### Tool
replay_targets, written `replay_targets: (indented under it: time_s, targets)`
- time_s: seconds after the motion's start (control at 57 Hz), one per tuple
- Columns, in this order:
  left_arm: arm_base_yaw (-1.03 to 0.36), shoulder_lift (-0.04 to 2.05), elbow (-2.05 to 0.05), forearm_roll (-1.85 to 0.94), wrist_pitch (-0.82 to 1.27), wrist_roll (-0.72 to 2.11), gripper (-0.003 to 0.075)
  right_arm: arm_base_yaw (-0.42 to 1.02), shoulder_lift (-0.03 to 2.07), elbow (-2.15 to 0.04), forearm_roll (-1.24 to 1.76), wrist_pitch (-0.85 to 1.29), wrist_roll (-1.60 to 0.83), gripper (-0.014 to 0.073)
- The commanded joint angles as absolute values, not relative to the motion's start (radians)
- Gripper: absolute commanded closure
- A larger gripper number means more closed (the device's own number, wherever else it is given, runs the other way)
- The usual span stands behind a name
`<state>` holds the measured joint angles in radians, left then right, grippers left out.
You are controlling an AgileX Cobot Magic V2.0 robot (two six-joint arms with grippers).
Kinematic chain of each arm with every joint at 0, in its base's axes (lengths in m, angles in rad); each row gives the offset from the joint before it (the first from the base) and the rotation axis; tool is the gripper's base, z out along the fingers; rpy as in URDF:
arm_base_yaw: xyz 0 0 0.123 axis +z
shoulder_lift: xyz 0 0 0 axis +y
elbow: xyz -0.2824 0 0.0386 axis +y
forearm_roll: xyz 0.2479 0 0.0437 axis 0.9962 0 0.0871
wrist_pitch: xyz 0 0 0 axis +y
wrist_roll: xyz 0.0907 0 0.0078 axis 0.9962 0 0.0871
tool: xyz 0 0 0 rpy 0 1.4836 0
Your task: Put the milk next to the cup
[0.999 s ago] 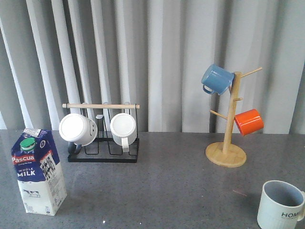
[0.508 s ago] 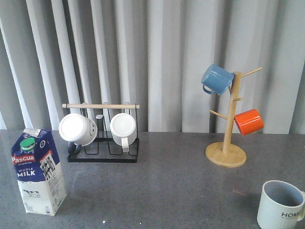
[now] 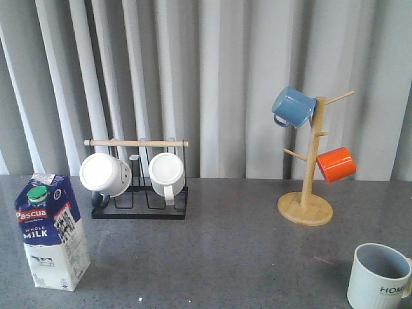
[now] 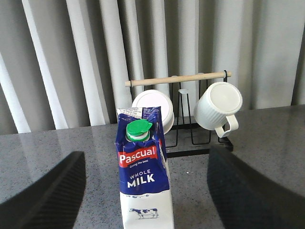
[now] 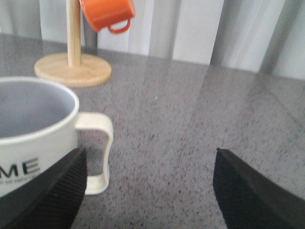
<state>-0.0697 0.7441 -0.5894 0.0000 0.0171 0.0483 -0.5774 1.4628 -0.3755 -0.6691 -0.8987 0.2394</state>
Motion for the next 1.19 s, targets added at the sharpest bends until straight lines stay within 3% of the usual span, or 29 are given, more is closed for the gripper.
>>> replay_targets:
  time_s: [0.0, 1.174]
  targets:
    - [-0.072, 0.745, -0.624, -0.015, -0.061, 0.038, 0.02, -0.584, 1.477, -0.412, -0.66, -0.984, 0.23, 0.0049]
    - [-0.072, 0.745, -0.624, -0.015, -0.061, 0.038, 0.02, -0.583, 1.738, -0.562, -0.793, -1.108, 0.246, 0.0049]
